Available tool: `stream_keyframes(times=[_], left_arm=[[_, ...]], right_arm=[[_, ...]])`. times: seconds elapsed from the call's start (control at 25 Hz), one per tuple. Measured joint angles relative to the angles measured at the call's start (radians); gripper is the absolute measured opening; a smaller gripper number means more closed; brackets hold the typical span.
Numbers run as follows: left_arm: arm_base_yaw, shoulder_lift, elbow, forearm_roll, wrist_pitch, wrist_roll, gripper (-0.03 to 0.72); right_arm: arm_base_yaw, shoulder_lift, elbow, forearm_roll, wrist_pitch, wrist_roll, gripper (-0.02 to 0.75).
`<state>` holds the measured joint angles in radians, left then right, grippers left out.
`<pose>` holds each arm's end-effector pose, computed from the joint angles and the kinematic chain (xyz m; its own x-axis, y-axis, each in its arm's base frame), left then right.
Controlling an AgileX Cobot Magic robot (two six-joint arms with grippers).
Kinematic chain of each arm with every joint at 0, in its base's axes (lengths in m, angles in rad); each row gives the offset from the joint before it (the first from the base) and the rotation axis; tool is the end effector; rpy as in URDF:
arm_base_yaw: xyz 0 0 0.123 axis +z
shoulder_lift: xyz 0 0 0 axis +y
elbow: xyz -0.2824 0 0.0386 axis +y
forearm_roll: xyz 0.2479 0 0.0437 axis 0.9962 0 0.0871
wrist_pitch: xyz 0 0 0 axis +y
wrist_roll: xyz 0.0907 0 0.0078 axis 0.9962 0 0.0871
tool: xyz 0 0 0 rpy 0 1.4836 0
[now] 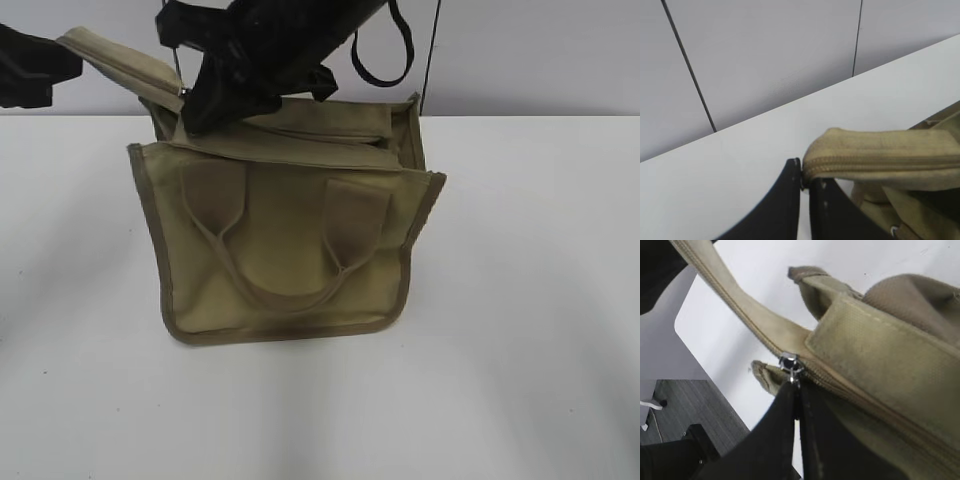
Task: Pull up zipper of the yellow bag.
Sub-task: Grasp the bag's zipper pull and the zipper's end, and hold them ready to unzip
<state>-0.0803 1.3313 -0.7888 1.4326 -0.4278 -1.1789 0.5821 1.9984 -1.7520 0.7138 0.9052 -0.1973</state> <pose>0.2782 -0.0598 0.2841 -0.2630 0.2388 -0.9348 0.5293 0.8458 0.0671 0.3502 0.2867 0.2835 -0.8502 -0.2624 -0.4564 -0.5053 0.6496 0.5680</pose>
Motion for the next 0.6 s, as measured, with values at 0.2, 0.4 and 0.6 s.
stream_keyframes(times=[0.2, 0.4, 0.6], left_arm=[[-0.001, 0.0, 0.0, 0.001, 0.009, -0.006, 0.008], [-0.001, 0.0, 0.0, 0.0, 0.028, -0.01, 0.008], [-0.001, 0.0, 0.0, -0.001, 0.034, -0.013, 0.008]], right_arm=[[-0.057, 0.0, -0.023, -0.014, 0.126, -0.005, -0.012], [-0.12, -0.001, -0.023, -0.104, 0.262, -0.007, -0.012], [-0.166, -0.003, -0.024, -0.178, 0.297, -0.029, -0.012]])
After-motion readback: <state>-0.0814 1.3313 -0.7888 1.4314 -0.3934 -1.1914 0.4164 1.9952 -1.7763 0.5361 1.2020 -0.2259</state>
